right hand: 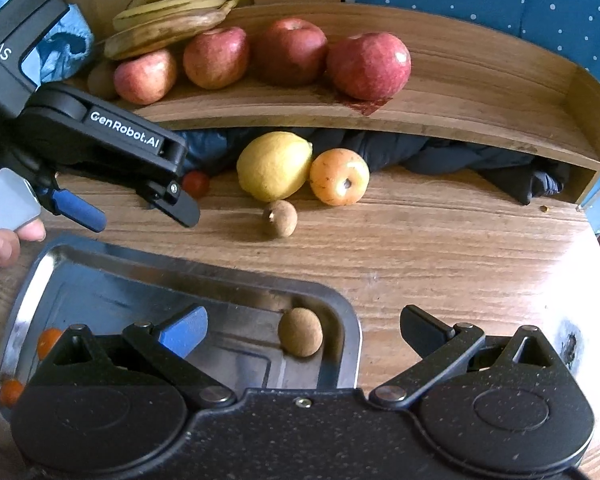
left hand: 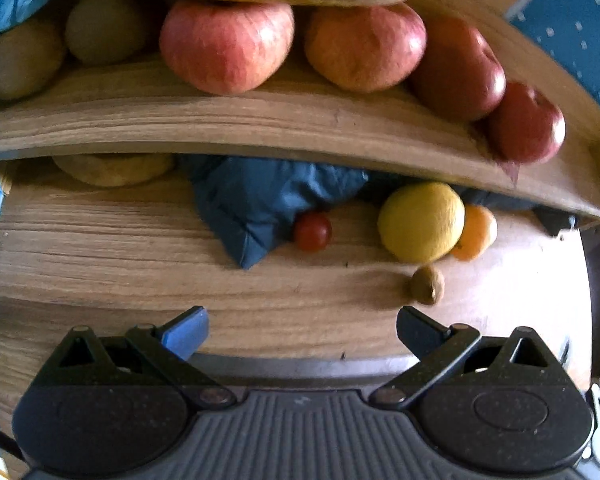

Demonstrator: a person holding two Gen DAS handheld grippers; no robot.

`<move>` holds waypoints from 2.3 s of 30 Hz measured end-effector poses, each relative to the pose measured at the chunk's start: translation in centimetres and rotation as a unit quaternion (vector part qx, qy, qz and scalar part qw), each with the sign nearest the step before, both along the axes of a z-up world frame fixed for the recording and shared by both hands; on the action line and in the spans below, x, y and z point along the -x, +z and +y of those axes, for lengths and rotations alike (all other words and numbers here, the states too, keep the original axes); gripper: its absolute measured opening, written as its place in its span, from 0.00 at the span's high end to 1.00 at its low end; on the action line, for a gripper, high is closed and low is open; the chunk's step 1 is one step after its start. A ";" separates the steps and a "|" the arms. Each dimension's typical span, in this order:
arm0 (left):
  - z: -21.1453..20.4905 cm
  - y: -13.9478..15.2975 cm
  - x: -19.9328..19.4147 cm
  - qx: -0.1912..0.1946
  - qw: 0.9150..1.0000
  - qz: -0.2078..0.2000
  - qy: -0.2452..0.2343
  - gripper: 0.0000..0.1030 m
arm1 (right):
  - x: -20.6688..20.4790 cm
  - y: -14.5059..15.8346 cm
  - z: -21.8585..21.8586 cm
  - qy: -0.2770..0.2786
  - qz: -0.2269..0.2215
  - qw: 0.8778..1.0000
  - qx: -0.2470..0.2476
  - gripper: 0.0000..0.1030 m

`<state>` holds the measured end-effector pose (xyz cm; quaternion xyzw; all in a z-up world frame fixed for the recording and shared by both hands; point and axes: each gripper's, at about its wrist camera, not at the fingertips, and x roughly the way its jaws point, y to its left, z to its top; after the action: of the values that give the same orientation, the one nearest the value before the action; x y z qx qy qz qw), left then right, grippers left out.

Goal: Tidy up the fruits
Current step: 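Lift both open tools off the tray and move them back toward the shelf fruit, then grasp the small kiwi with the right tool while the left tool grasps the cherry tomato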

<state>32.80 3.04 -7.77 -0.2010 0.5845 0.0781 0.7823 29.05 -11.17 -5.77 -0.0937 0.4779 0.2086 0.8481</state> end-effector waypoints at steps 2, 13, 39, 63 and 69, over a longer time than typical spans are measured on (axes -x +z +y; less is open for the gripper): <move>0.2 -0.3 -0.1 0.009 1.000 -0.004 0.013 0.01 | -0.2 0.0 0.2 0.003 -0.007 1.000 0.005 0.01; 0.7 -1.0 -1.3 0.030 0.999 -0.024 0.020 0.02 | -1.8 -0.6 1.1 0.012 -0.010 1.000 0.004 0.01; 0.9 -2.9 -4.3 0.036 0.998 -0.051 0.009 0.36 | -5.4 -2.7 2.9 0.036 0.014 0.999 -0.030 0.20; 2.1 -2.7 -4.0 0.030 0.997 -0.062 0.028 0.74 | -6.6 -3.5 4.4 0.037 0.012 0.999 -0.024 0.59; 2.5 -3.0 -3.5 0.034 0.997 -0.065 0.029 0.76 | -6.2 -3.4 4.4 0.035 0.009 0.999 -0.022 0.69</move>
<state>36.31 5.58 -10.75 -0.2489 0.5284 0.0681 0.8088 35.25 -6.82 -9.20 -0.0895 0.4775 0.2492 0.8378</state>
